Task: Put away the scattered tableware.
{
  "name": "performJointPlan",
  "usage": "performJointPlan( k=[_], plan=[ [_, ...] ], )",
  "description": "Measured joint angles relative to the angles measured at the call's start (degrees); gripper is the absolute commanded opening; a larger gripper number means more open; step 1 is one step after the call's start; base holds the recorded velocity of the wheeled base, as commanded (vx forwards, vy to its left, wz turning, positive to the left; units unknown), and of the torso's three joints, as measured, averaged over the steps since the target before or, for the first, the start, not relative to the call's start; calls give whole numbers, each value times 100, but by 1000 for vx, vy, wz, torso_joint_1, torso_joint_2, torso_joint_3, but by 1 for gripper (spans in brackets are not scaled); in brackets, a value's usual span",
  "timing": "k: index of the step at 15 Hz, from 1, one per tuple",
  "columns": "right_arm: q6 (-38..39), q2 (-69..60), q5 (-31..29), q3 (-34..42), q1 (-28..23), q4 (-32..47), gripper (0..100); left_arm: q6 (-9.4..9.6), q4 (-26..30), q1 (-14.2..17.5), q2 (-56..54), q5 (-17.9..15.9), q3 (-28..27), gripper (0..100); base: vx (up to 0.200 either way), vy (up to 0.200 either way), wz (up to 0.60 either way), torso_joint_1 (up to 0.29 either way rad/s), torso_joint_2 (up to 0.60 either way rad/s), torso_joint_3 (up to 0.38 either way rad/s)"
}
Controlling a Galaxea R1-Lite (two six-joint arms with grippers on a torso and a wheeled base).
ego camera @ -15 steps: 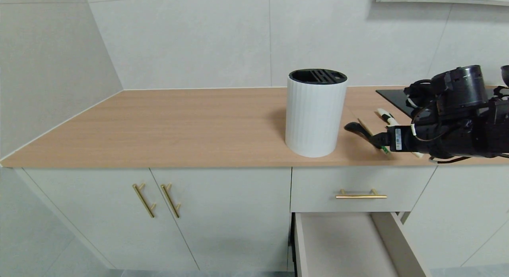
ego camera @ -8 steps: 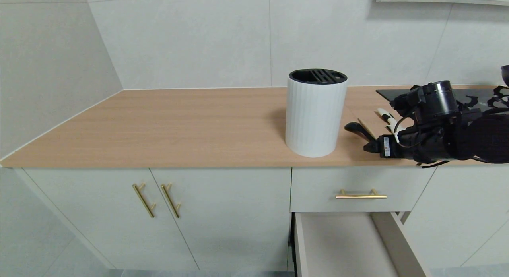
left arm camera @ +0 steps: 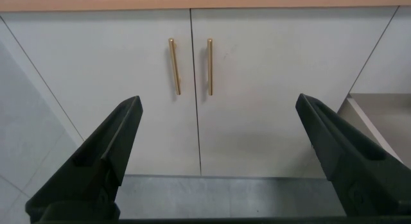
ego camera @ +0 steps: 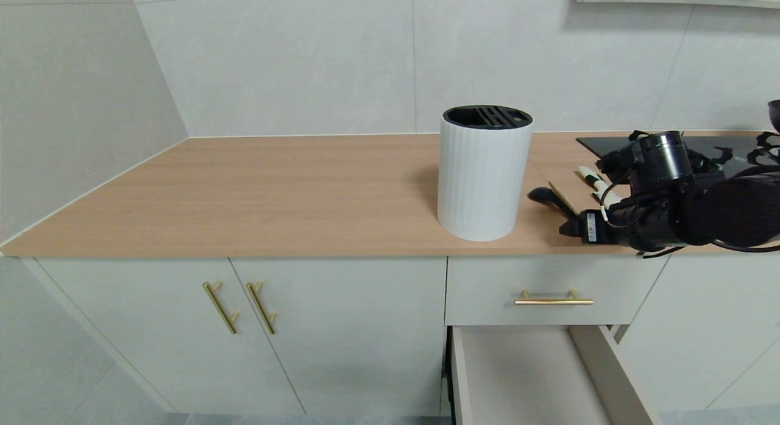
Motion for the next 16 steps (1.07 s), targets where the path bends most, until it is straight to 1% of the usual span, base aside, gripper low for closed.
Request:
performJointPlan(
  k=[9,12,14,16],
  plan=[
    [6,51,-10,2,0,-2,0,-2,0,0,0,0,0,100,0,0,0,0,0,0],
    [17,-65,-212,24,0,13,0,0,0,0,0,0,0,100,0,0,0,0,0,0],
    [15,-422,-262,138,11,66,0,0,0,0,0,0,0,100,0,0,0,0,0,0],
    [11,-1117,-257,316,26,339,0,0,0,0,0,0,0,100,0,0,0,0,0,0]
  ],
)
